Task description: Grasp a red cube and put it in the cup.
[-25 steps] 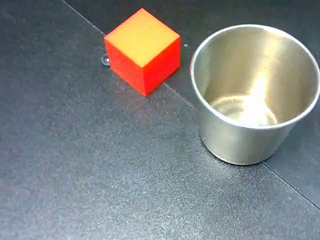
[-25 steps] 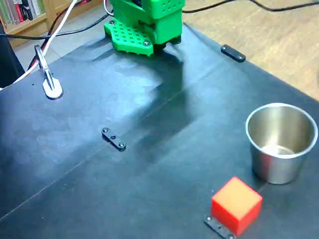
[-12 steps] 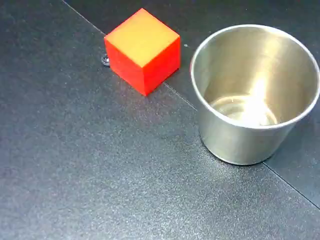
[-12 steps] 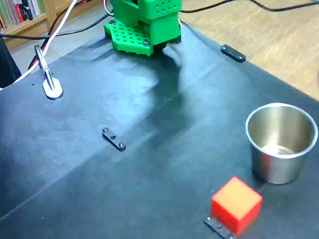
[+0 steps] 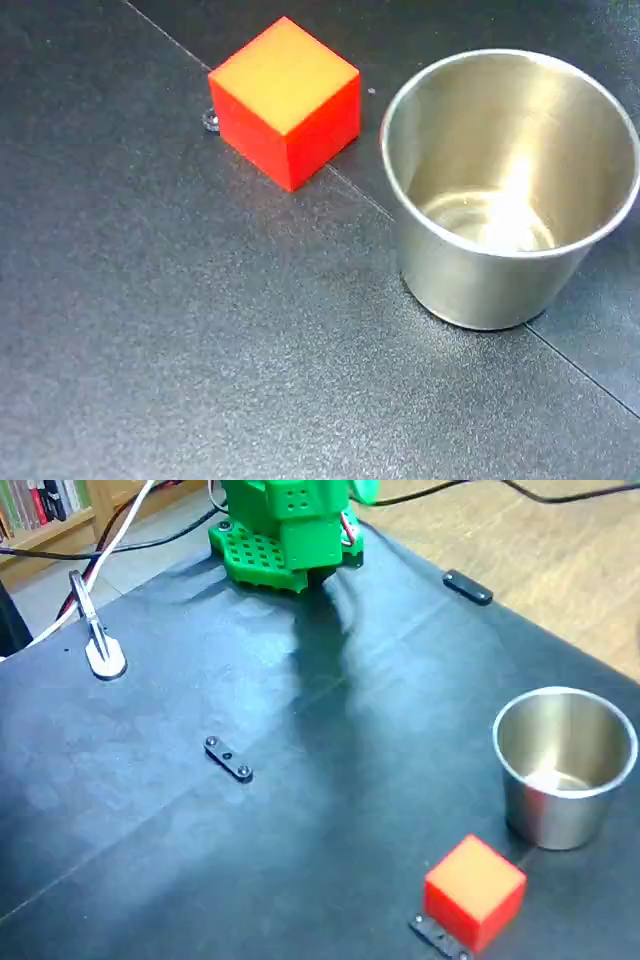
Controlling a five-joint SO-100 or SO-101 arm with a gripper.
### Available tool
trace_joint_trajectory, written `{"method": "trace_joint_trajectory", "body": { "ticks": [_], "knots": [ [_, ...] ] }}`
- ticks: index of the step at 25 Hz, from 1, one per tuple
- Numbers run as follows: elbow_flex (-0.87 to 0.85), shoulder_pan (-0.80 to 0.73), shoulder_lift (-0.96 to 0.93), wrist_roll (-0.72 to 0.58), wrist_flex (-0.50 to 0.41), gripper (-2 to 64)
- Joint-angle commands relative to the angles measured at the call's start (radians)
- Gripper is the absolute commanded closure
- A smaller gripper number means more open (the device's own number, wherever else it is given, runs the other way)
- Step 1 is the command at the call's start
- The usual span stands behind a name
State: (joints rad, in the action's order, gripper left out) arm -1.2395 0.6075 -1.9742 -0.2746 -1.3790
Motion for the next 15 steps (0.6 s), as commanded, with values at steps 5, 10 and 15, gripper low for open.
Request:
{"method": "trace_joint_trajectory", "body": {
  "ticks": [5, 10, 15],
  "knots": [
    [0.026, 0.020, 0.204, -0.117, 0.218, 32.1],
    [0.028, 0.006, 0.342, -0.190, 0.209, 32.1],
    [0.114, 0.002, 0.465, -0.189, 0.202, 32.1]
  ]
}}
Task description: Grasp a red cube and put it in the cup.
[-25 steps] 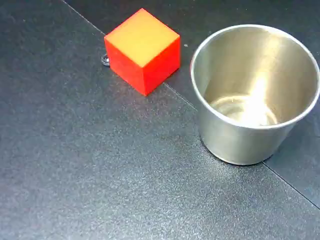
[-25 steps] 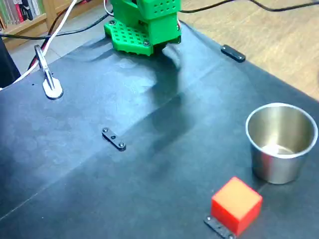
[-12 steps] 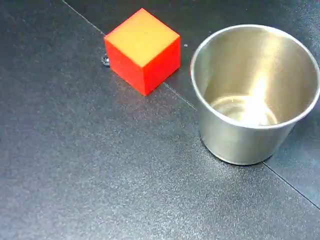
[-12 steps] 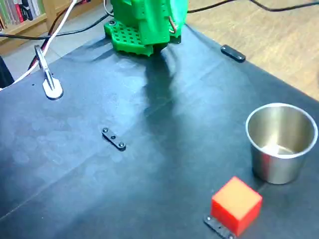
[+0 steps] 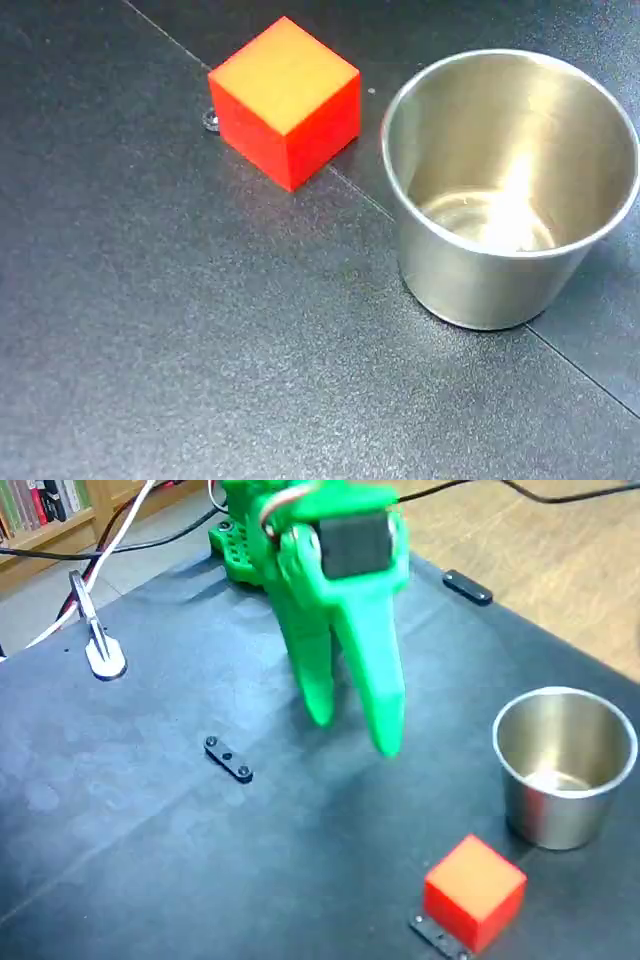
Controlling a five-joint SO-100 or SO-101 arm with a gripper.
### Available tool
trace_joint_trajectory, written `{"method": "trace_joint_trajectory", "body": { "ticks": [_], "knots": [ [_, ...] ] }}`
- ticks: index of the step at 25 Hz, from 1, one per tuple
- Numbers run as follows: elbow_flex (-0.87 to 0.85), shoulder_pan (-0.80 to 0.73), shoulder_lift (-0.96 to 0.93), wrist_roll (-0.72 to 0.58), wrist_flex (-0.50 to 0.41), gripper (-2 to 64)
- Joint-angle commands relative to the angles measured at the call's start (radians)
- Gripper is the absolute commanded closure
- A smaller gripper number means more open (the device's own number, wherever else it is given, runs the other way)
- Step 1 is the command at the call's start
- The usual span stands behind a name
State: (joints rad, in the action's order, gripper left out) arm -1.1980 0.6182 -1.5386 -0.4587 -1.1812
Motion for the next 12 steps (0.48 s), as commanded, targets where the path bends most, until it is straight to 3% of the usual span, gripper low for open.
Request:
{"method": "trace_joint_trajectory", "body": {
  "ticks": [1, 8, 12],
  "knots": [
    [0.103, -0.012, 0.063, -0.005, -0.011, 32.1],
    [0.423, -0.138, 0.291, 0.009, -0.311, 32.1],
    [0.549, -0.172, 0.413, 0.011, -0.350, 32.0]
  ]
}}
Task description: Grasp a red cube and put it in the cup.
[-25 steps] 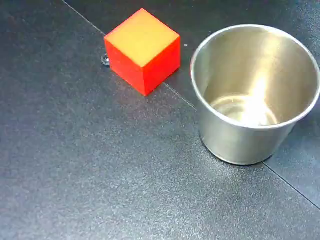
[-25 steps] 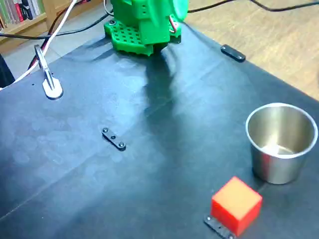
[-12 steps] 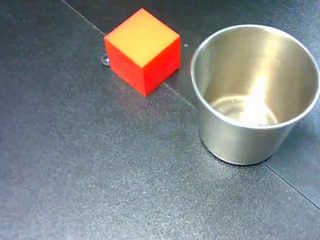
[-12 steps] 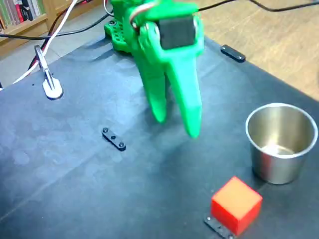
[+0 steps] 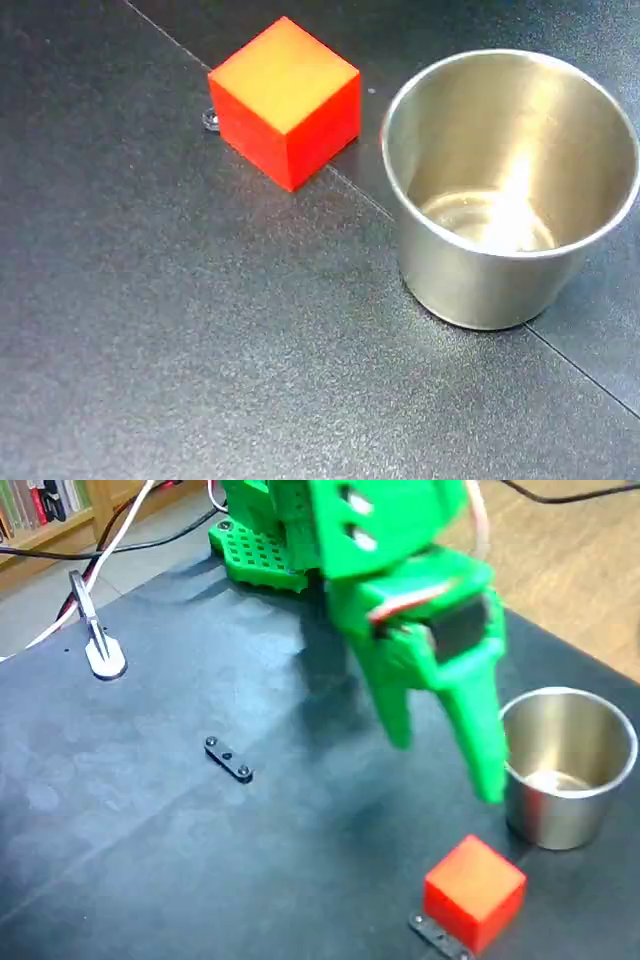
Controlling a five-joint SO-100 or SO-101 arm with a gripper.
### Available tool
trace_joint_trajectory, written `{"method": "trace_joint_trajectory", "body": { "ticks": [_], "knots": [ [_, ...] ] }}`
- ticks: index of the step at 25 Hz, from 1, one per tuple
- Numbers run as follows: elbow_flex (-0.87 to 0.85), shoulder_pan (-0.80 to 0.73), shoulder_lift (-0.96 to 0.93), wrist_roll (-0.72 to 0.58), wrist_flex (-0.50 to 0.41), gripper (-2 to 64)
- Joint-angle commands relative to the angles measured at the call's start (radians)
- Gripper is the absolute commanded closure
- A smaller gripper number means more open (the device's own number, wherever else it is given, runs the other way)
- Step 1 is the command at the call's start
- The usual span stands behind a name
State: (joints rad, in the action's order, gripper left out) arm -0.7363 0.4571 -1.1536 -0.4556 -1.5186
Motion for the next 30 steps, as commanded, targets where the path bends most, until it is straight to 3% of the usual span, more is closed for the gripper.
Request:
{"method": "trace_joint_trajectory", "body": {
  "ticks": [1, 21, 30],
  "knots": [
    [0.109, -0.011, 0.054, 0.008, -0.005, 32.0],
    [0.172, -0.014, 0.301, -0.044, 0.067, 30.9],
    [0.173, -0.014, 0.328, -0.100, 0.071, 22.6]
  ]
}}
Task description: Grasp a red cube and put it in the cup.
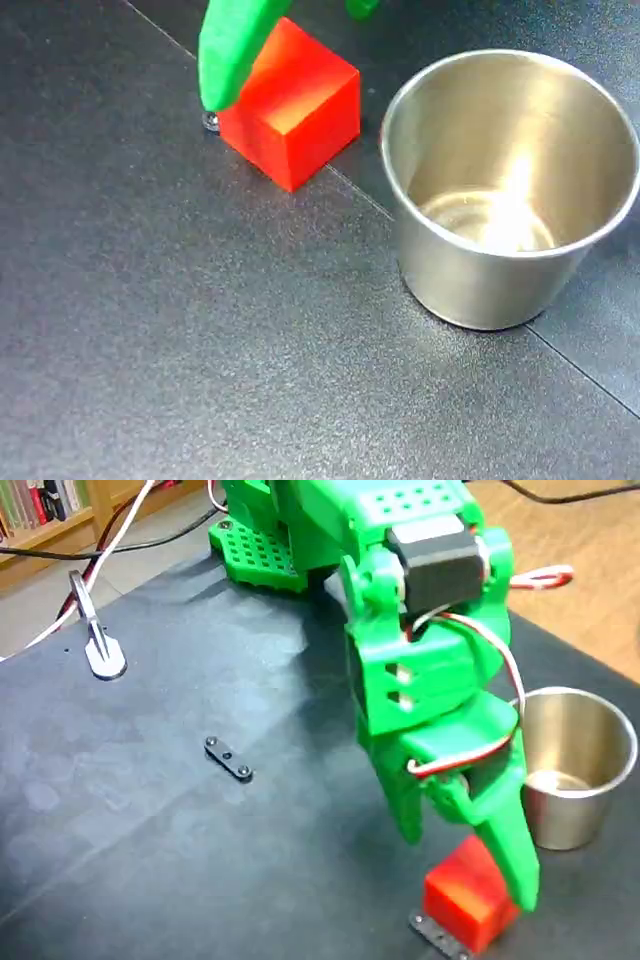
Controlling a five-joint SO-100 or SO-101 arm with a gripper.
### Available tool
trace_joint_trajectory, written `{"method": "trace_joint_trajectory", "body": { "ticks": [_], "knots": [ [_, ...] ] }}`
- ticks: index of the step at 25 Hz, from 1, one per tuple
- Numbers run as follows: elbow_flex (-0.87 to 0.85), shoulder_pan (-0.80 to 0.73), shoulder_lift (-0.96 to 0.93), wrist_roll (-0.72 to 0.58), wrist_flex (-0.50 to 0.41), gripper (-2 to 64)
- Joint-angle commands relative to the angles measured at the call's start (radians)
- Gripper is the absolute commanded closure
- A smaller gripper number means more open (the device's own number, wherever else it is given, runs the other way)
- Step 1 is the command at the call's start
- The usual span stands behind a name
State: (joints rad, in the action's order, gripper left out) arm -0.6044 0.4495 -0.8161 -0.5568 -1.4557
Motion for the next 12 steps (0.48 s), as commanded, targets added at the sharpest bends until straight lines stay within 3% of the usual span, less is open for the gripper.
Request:
{"method": "trace_joint_trajectory", "body": {
  "ticks": [1, 6, 12],
  "knots": [
    [0.041, -0.006, -0.009, 0.008, 0.009, 23.1],
    [0.041, -0.005, 0.031, 0.003, 0.140, 23.5],
    [0.032, -0.011, 0.035, 0.015, 0.146, 23.6]
  ]
}}
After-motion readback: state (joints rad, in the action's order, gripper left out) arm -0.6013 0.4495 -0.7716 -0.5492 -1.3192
